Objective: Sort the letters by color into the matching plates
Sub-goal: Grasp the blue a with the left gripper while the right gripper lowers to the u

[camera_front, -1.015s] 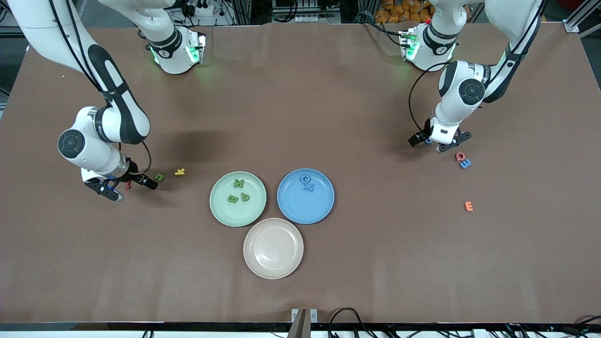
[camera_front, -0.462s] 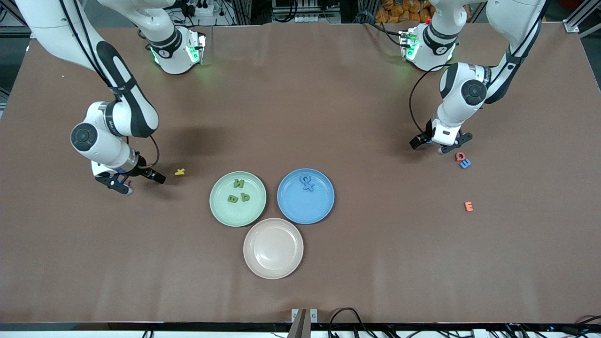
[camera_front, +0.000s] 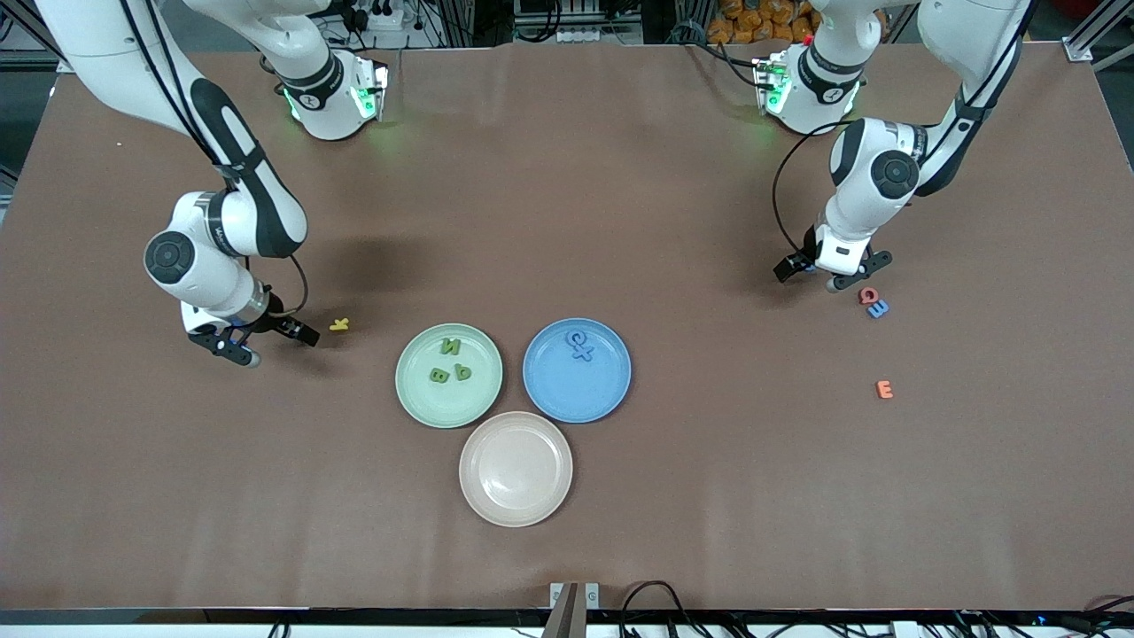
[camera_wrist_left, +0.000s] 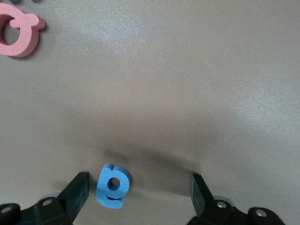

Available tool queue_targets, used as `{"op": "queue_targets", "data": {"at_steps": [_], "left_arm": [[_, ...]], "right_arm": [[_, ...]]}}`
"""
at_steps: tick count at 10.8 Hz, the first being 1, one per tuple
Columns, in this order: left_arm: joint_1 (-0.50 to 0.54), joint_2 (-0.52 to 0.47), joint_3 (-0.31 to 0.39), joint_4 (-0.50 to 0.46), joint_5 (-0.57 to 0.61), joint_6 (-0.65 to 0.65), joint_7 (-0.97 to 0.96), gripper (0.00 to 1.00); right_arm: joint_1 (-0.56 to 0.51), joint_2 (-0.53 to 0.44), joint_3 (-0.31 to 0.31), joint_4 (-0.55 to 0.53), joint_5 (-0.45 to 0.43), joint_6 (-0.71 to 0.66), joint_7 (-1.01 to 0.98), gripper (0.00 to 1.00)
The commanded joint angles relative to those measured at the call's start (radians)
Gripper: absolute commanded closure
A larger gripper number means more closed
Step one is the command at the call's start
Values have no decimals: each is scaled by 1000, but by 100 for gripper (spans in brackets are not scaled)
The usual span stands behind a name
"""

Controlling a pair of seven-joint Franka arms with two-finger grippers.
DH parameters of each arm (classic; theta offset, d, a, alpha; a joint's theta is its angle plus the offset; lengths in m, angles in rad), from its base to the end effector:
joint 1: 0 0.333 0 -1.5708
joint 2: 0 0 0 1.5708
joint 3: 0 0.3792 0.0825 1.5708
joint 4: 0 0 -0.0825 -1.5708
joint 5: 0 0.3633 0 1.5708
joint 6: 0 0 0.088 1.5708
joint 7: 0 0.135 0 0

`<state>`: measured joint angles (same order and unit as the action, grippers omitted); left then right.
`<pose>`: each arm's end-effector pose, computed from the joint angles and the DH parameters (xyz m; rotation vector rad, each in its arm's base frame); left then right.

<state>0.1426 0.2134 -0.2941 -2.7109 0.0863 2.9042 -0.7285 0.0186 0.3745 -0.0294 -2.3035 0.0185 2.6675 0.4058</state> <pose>0.4000 -0.0704 0.2165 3.0111 0.7672 -0.0394 0.5383 -0.0061 0.2318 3.0646 -0.6710 -0.0150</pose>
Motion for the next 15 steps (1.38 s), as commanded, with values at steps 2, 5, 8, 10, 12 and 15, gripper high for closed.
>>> {"op": "queue_targets", "data": {"at_steps": [2,5,8,10,12,15], "left_arm": [[3,-19,-2,-12,-7,9,-6,100],[3,-25,-2,-12,-7,7,-8,100],[2,-42,-2,-4,-7,4,-9,100],[0,-61,-4,19,-7,-3,-9,100],[-5,-69,-8,75,-7,-55,-11,100],[-12,-85,-13,163,-7,-160,-12,100]], "right_arm": [[1,7,-1,-16,-3,29,11,8],[0,7,-1,-16,-14,29,-2,33],[-2,9,-1,-17,-15,29,-2,45],[-3,12,-1,-17,-19,29,-36,57],[-6,14,-1,-17,-19,29,-39,73],[-5,18,-1,-14,-19,28,-42,86]]}}
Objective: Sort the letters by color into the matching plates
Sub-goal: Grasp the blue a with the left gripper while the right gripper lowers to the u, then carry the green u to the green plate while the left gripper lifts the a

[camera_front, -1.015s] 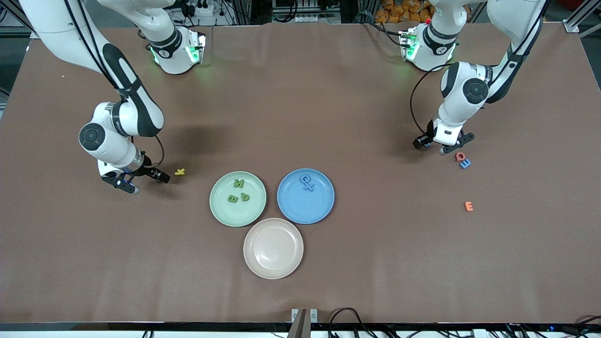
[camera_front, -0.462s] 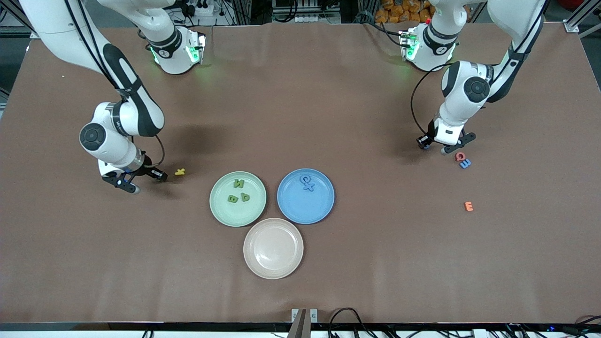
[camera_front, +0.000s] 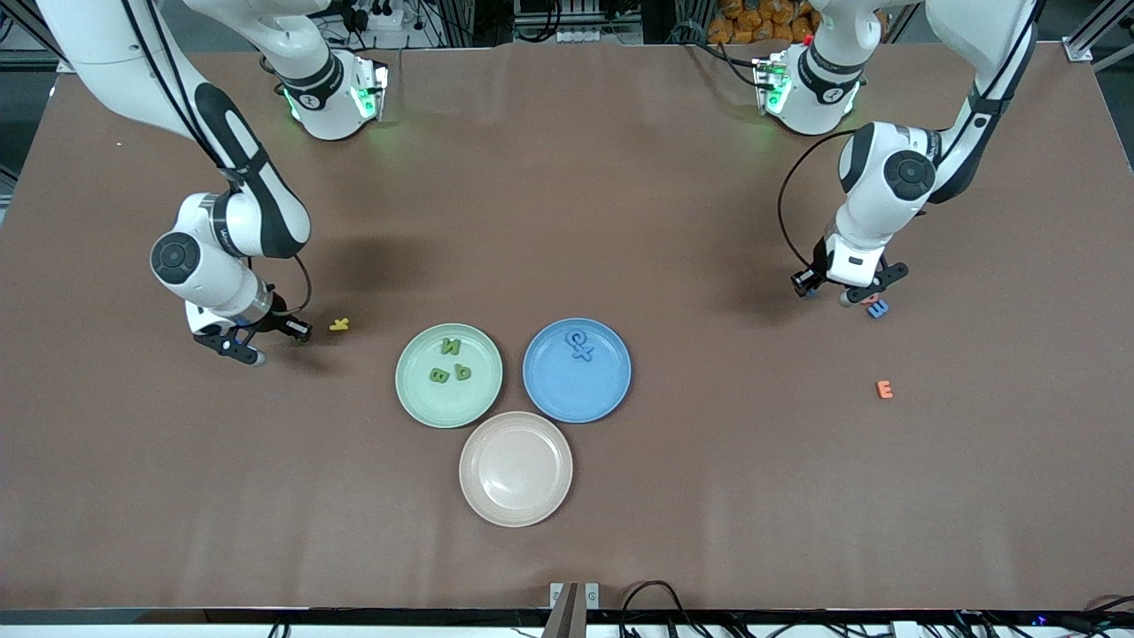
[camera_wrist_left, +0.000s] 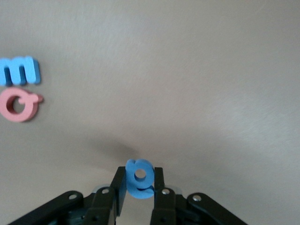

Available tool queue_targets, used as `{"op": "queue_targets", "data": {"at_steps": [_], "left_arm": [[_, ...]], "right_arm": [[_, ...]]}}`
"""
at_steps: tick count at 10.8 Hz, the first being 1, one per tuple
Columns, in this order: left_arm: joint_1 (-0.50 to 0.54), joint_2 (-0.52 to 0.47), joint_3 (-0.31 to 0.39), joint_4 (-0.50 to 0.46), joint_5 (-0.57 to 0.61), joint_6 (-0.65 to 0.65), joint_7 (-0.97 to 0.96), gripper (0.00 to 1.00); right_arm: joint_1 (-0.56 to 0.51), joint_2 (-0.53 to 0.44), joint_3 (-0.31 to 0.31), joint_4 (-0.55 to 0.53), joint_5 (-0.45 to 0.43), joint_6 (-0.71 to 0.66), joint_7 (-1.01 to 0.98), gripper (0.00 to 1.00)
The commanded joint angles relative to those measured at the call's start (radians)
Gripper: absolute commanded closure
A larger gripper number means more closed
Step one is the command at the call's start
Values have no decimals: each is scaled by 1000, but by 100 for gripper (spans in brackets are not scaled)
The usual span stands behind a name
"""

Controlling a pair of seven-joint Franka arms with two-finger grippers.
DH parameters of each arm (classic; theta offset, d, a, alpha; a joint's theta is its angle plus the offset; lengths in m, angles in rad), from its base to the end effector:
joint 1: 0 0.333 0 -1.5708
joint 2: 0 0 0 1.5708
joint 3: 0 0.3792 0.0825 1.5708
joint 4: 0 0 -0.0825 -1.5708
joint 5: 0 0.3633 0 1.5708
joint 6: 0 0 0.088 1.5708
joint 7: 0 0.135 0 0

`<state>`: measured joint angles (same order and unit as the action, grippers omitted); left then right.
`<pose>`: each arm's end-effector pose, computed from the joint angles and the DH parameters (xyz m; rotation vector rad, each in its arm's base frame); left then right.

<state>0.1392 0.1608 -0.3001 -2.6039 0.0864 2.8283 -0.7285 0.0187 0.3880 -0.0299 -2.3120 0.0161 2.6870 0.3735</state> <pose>0.4427 -0.0773 0.2609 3.0002 0.7528 0.0896 0.5359 -0.0064 0.2236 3.0734 -0.6183 -0.0184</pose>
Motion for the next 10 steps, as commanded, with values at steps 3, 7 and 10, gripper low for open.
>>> {"op": "queue_targets", "data": {"at_steps": [3,7,10], "left_arm": [[-15,-30,-10,145,-7,-151,-12,100],[-30,-20,-10,284,-7,-305,-23,100],[-44,-23,-10,373,-7,-384,-22,100]], "right_arm": [[-11,-8,-1,0,-16,-15,-128,89],[-14,-28,1,72,-18,-108,-353,89],[7,-32,5,190,-13,-261,-380,92]]}}
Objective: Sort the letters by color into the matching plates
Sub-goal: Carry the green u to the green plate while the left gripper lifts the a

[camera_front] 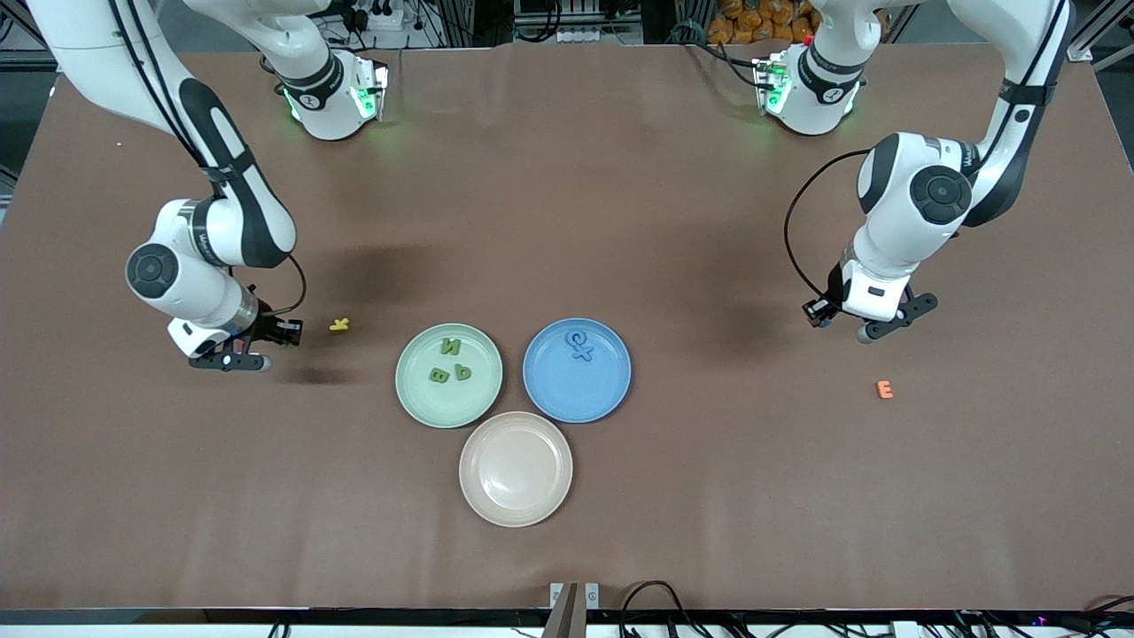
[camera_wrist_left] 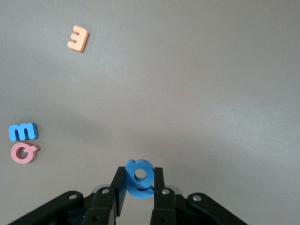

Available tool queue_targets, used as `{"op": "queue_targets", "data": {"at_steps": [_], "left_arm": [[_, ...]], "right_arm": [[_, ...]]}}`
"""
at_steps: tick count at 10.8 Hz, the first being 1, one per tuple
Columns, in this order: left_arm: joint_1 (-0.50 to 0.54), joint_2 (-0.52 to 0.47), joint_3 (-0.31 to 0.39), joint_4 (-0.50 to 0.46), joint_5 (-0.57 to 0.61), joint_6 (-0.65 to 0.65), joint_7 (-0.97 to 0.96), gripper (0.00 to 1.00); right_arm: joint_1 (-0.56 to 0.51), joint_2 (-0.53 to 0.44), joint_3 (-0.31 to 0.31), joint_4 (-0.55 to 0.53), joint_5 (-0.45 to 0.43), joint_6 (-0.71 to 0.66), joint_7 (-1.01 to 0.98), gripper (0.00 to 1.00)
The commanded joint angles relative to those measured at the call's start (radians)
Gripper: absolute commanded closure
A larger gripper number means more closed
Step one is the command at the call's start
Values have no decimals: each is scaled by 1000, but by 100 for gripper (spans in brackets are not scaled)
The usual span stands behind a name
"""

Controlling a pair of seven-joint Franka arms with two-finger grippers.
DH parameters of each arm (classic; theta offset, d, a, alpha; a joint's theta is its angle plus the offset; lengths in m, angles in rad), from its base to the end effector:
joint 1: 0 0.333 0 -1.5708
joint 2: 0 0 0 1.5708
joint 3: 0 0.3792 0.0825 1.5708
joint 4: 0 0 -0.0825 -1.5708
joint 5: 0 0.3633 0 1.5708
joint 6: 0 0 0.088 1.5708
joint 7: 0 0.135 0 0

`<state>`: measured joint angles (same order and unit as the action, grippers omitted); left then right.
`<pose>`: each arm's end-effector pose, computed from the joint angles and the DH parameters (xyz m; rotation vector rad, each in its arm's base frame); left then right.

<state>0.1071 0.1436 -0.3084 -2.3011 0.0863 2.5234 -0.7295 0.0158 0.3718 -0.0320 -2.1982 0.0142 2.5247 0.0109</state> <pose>0.5205 -0.1034 0.3467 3.0251 0.7161 0.1274 0.5623 -0.0087 0.2567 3.1367 -0.0580 -0.0707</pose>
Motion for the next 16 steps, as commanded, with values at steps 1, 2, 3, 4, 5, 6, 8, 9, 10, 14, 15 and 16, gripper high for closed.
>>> {"op": "queue_targets", "data": {"at_steps": [1,2,3,4,5,6,8,9,10,14,15,16], "left_arm": [[-17,-4,-6,113,-7,-127,-22,100],[-20,-4,-6,153,-7,-176,-22,100],[-21,-4,-8,195,-7,-222,-19,100],[-21,-1,-8,234,-7,-265,-8,100],[-21,-1,-8,265,-5,-308,10,100],[-21,2,-8,291,-7,-339,24,100],[-23,2,-9,327,-7,-385,24,100],[-23,2,-9,344,-8,-411,24,100],[-29,2,-9,367,-14,-437,24,100],[-30,2,-9,385,-19,-465,22,100],[-33,2,-11,387,-20,-465,21,100],[-37,4,-11,393,-22,-465,18,100]], "right_arm": [[16,-17,10,100,-5,-121,-16,92],[22,-19,17,116,1,-136,-12,92],[27,-25,20,126,10,-144,-5,92],[32,-27,26,133,42,-145,0,92],[36,-28,38,144,85,-144,9,92],[44,-31,44,158,110,-145,20,92],[70,-31,46,179,128,-145,67,92],[85,-31,49,190,128,-145,108,92],[107,-31,49,196,130,-145,136,92],[176,-31,52,225,202,-156,193,92],[190,-31,52,235,202,-158,219,93],[202,-30,52,241,202,-156,237,93]]}}
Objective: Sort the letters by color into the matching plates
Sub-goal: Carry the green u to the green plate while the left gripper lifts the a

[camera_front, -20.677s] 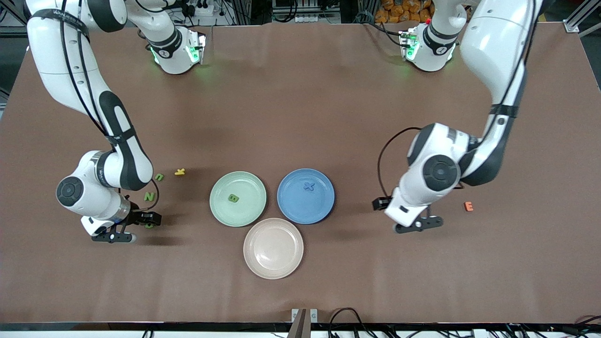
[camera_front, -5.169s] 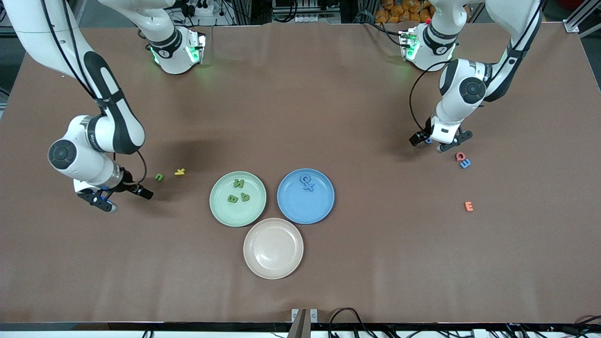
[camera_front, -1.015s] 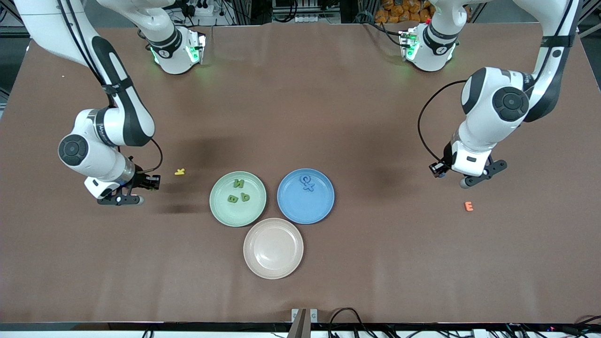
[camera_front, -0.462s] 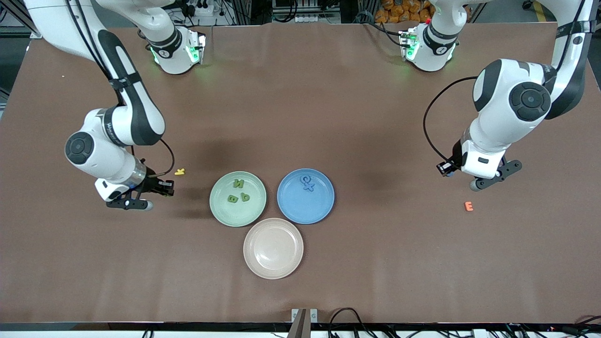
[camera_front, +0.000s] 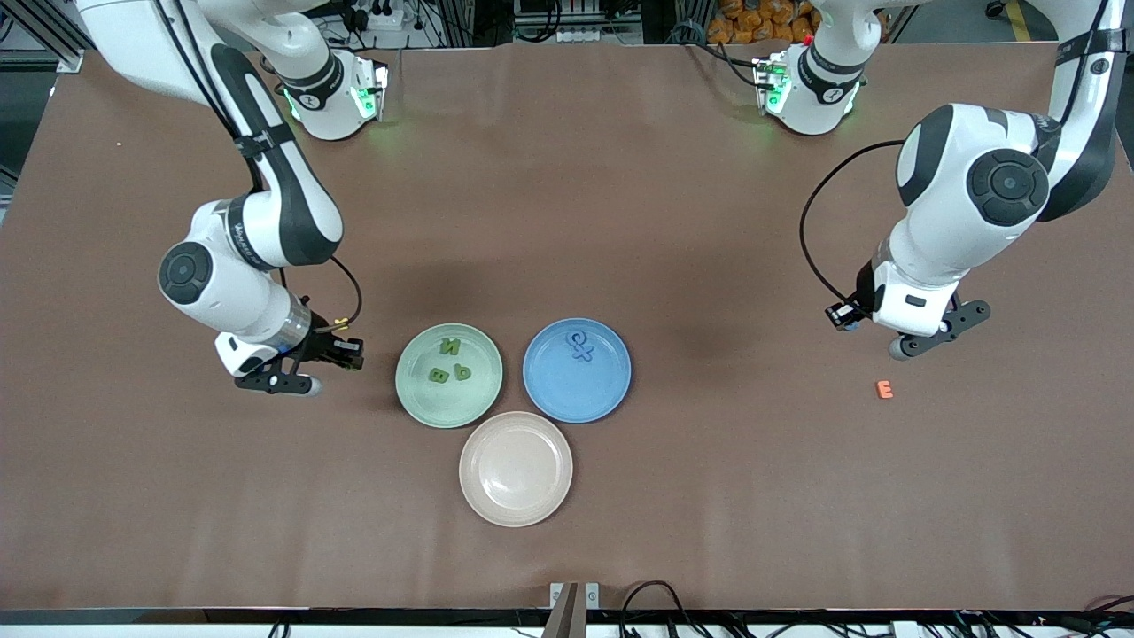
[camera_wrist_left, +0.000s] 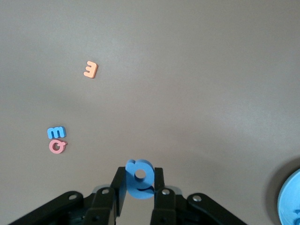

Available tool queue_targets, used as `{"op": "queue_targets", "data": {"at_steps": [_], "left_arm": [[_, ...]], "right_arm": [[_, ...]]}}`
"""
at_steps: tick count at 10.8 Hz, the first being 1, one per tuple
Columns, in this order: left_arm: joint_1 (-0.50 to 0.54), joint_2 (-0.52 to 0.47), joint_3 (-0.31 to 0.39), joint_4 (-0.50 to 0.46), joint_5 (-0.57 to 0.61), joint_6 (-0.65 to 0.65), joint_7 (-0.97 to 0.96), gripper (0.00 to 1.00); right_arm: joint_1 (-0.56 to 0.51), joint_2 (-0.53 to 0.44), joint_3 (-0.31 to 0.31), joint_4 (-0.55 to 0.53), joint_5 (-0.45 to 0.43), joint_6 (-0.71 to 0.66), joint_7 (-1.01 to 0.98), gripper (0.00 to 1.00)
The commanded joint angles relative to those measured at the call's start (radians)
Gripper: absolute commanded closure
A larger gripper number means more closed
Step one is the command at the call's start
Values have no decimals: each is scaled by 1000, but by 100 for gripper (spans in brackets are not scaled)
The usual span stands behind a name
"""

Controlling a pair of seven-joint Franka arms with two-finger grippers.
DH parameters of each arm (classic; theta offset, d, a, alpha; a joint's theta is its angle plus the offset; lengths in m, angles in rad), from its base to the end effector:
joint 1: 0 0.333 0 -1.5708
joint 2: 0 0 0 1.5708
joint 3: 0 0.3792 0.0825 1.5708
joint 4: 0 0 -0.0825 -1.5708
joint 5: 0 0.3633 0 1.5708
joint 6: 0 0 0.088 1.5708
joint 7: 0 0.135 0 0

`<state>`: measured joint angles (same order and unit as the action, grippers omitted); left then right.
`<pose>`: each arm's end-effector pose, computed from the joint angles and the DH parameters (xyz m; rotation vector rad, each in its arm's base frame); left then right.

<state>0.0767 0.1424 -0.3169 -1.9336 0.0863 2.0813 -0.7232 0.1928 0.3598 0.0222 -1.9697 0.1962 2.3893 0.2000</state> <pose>0.5679 -0.1247 0.4624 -3.0429 -0.6878 -0.0409 0.6120 0.1383 0.3398 -2.9803 0.1882 -0.0417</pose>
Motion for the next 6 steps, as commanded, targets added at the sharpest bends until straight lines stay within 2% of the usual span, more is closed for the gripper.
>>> {"op": "queue_targets", "data": {"at_steps": [1,6], "left_arm": [[-14,8,-2,28,-22,-23,7,100],[-63,31,-2,81,-33,-24,-61,100]], "right_arm": [[36,-16,-2,15,20,-21,62,93],[88,1,-2,41,26,-21,125,93]]}}
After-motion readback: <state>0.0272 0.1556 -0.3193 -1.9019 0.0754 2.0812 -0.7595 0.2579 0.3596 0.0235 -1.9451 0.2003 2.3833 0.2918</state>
